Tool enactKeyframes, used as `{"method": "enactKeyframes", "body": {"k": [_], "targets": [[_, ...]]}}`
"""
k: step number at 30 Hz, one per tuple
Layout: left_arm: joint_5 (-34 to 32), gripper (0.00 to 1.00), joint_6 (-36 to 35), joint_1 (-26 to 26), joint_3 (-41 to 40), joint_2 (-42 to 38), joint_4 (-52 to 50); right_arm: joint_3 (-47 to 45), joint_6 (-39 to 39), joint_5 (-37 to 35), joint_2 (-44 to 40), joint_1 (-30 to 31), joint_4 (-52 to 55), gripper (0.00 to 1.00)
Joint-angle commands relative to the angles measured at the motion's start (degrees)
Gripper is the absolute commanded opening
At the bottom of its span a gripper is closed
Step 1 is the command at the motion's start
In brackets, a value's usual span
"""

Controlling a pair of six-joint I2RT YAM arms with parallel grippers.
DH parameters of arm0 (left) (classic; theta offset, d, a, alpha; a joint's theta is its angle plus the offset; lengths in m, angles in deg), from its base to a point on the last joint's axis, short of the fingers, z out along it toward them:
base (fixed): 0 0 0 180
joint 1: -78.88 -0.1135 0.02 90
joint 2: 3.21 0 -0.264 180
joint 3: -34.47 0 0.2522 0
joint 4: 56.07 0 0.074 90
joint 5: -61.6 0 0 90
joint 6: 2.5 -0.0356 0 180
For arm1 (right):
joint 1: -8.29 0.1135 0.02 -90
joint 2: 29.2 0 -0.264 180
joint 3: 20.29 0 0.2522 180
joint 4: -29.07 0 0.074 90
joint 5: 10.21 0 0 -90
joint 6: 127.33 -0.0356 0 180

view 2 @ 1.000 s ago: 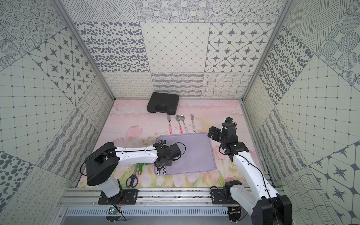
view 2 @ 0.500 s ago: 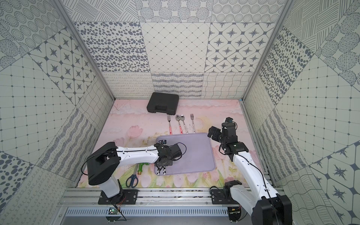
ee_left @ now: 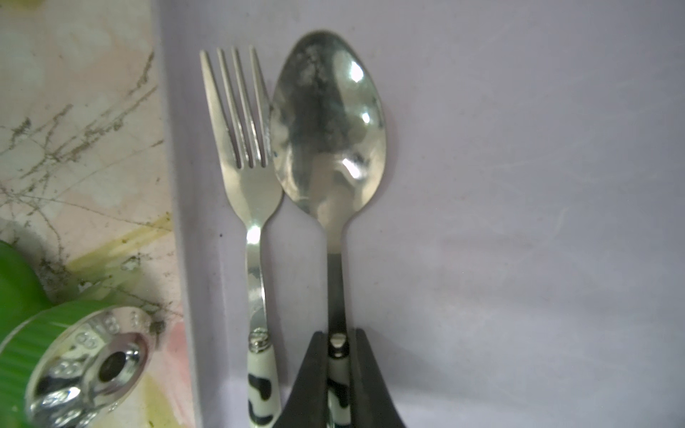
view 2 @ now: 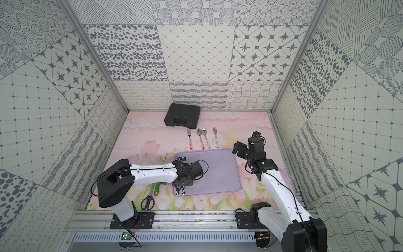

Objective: Set the spoon and fork side by side
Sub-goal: Place the spoon on the tray.

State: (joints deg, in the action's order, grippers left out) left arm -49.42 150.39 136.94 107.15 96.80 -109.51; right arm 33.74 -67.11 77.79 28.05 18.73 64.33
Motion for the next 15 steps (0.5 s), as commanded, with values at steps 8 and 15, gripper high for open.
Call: {"method": "enactKeyframes", "body": {"k": [8, 15], "targets": [[-0.30, 0.00, 1.27, -0.24, -0.71, -0.42, -4.57, -0.54, 0.34, -0.06, -0.08, 0.20, -0.83, 0.97], [0.43, 0.17, 0.16, -0.15, -0.85, -1.06, -3.07, -0.54, 0.34, -0.15, -0.28, 0.20, -0.78, 0.97]]}}
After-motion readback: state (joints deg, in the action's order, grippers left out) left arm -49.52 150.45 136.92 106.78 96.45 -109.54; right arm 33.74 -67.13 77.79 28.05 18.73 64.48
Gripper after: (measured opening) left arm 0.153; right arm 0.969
